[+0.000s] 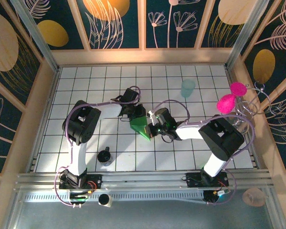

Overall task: Fold a paper plane with a square sheet of paper (pick it up from the middle)
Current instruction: Third fold the triangle at the center of the table.

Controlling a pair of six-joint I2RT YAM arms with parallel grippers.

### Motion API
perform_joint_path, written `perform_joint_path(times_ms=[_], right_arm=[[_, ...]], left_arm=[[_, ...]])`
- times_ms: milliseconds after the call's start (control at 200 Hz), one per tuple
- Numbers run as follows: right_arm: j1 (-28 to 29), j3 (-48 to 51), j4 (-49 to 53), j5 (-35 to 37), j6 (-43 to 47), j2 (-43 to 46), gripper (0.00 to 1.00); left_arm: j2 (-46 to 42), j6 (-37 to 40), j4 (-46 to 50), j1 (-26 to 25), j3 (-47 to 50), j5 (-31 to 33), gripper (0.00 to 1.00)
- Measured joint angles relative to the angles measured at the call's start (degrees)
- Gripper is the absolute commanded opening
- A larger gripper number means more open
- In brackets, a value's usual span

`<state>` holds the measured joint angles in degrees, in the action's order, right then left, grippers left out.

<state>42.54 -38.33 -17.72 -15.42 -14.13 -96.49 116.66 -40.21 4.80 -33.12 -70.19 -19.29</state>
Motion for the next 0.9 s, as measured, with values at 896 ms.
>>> perform_joint_path(times_ms=[896], right_arm=[[-0.6,0.0,0.1,0.2,-1.1,-0.3,0.00]], left_arm=[[-5.6,-2.3,1.1,0.5,5.4,8.0,0.16]])
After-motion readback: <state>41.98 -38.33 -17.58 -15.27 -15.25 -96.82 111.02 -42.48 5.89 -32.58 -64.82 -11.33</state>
